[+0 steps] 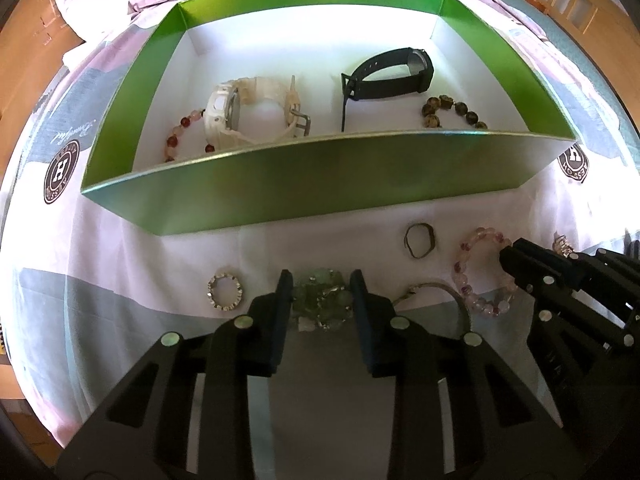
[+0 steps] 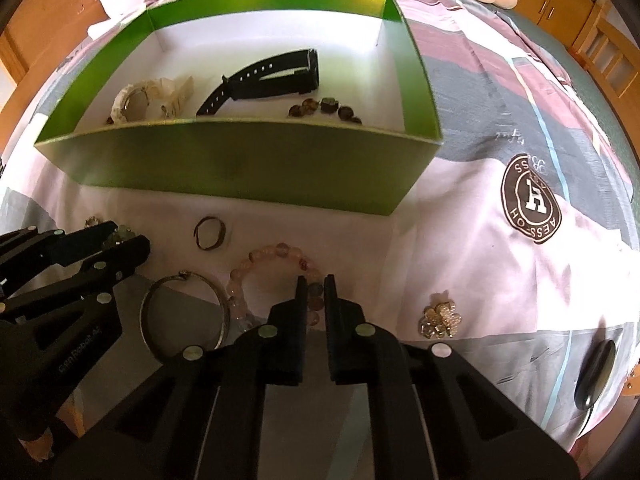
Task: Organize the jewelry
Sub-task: 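Carry the pink bracelet and green brooch over the green box with both tools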
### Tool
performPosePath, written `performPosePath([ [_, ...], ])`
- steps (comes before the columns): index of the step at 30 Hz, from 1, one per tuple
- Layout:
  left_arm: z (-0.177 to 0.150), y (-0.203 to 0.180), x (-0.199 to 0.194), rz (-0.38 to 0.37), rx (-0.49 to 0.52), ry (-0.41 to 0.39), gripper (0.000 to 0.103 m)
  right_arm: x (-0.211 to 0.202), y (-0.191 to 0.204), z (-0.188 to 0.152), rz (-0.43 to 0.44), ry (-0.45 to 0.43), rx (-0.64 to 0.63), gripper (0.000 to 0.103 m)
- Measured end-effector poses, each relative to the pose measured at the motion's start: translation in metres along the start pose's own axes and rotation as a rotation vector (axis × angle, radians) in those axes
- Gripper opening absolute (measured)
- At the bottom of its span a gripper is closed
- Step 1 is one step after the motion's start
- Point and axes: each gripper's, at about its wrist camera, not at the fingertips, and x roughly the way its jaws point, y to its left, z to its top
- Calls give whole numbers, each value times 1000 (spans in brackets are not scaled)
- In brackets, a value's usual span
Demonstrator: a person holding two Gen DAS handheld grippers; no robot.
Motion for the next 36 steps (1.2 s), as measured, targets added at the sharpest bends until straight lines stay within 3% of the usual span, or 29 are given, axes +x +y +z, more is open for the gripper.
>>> performPosePath([
  [22, -3, 23, -45, 7, -4, -108, 29, -32, 4, -2, 51, -103, 1, 9],
  [26, -1, 26, -52, -1, -15, -123, 29, -46, 2, 1, 99, -126, 9, 9],
  [33, 6, 51, -72, -60, -87, -162, 29, -84, -12, 8, 193, -254, 42, 9],
  [36, 7, 56, -75, -65, -103, -169, 29, -83, -15, 12, 203, -239, 46, 9],
])
